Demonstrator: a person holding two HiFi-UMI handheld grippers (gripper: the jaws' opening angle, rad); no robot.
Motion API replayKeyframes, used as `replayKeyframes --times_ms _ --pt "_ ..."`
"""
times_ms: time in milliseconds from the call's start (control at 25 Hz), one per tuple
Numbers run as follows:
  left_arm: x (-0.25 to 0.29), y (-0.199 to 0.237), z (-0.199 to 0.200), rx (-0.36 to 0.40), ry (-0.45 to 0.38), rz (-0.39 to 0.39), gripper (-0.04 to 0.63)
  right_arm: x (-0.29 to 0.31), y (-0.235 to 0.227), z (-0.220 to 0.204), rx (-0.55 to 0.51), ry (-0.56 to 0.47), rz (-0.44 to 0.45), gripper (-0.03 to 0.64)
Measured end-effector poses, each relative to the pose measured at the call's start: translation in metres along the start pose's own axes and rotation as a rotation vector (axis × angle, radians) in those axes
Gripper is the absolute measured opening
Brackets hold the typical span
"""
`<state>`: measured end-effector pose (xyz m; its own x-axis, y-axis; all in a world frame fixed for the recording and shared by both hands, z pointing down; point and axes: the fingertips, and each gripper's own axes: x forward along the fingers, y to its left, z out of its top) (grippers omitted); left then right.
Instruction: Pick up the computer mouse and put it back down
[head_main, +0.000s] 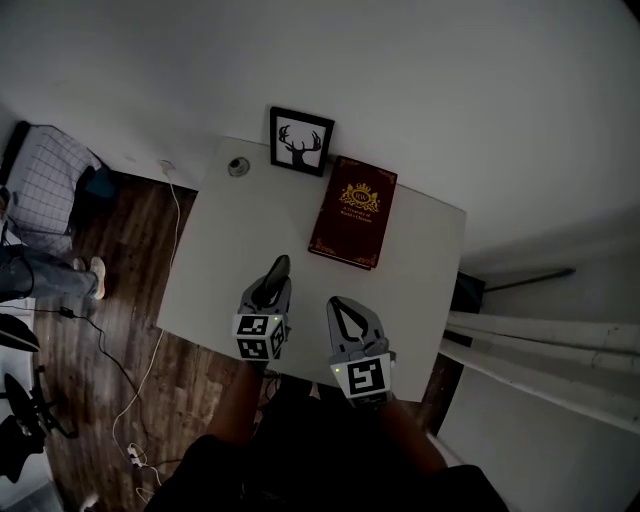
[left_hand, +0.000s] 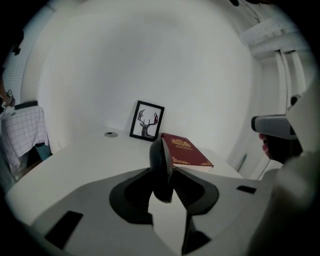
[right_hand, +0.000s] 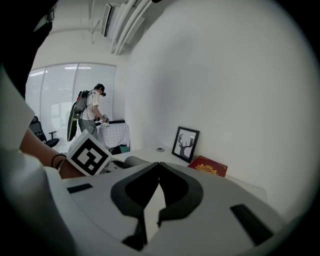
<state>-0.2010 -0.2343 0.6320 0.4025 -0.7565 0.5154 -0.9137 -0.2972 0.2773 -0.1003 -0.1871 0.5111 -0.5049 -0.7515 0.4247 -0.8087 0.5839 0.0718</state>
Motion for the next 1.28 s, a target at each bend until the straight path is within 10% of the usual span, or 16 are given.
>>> replayKeyframes --times_ms 1280 --pt "0.064 0.033 -0.034 -0.111 0.176 -0.071 0.123 0.017 0.013 -0.01 -0.003 0.071 0.044 0.02"
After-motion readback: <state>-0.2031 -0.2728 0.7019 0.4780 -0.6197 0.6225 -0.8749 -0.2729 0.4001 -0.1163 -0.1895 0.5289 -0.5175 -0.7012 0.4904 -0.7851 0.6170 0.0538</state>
